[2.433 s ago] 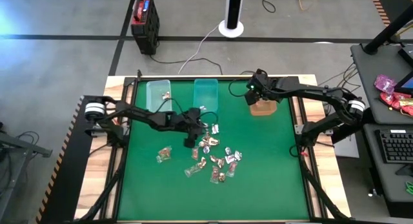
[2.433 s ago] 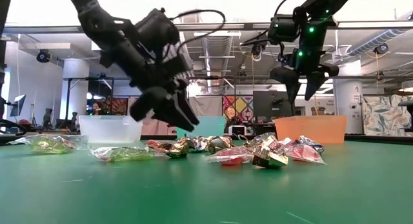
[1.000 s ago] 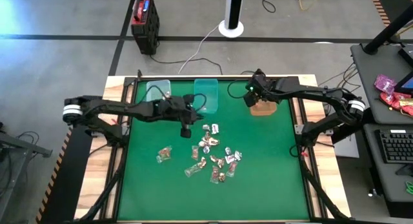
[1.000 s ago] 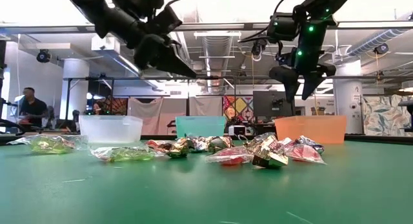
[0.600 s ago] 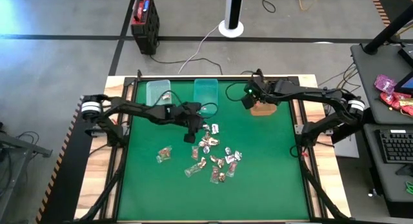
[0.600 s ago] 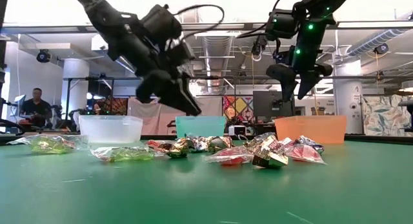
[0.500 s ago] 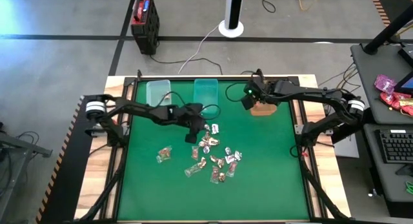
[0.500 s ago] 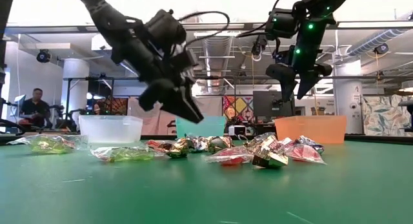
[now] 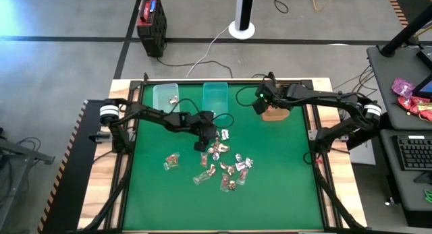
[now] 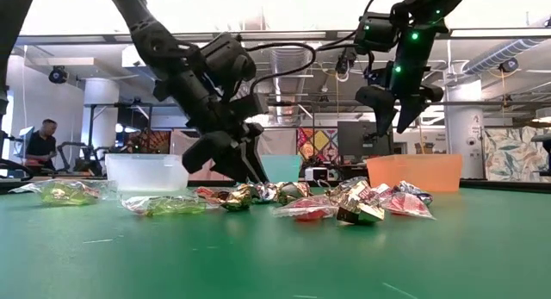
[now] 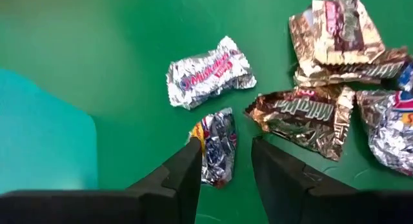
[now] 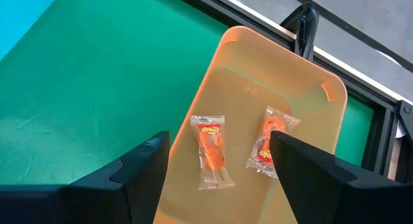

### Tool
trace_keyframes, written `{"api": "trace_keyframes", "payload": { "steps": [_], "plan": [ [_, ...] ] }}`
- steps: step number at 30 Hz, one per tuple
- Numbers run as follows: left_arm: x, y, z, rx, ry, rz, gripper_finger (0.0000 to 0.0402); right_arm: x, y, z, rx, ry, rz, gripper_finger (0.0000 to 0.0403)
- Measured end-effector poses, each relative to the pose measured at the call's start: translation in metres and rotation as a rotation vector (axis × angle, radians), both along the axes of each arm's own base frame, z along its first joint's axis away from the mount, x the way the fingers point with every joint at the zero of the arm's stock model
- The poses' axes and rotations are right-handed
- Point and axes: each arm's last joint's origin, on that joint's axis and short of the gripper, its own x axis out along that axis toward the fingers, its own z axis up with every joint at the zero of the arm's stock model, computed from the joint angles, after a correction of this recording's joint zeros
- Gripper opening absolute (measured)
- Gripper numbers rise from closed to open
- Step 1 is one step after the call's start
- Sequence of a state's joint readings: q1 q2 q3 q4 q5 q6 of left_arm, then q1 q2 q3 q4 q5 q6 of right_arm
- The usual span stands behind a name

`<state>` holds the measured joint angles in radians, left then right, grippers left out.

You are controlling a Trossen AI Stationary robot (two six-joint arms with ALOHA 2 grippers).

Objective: Sort candy by brand, put in halloween buckets
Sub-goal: Put the silver wrap candy into the blue bin

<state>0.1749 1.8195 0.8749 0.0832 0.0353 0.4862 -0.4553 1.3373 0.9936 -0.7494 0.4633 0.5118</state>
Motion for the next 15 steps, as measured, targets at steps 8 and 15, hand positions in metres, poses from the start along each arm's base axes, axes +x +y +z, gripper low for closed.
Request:
{"api": "trace_keyframes", "payload": {
  "steps": [8, 15],
  "plan": [
    [0.0033, 0.0009, -0.0084, -0.020, -0.001, 0.060, 0.0072, 0.0001, 0.0000, -0.0001, 0.000, 0.000, 0.000, 0.0260],
    [0.0031, 0.0009, -0.0076, -0.023, -0.002, 0.066, 0.0008, 0.0000, 0.0000, -0.0004, 0.001, 0.001, 0.000, 0.0260]
  ]
}}
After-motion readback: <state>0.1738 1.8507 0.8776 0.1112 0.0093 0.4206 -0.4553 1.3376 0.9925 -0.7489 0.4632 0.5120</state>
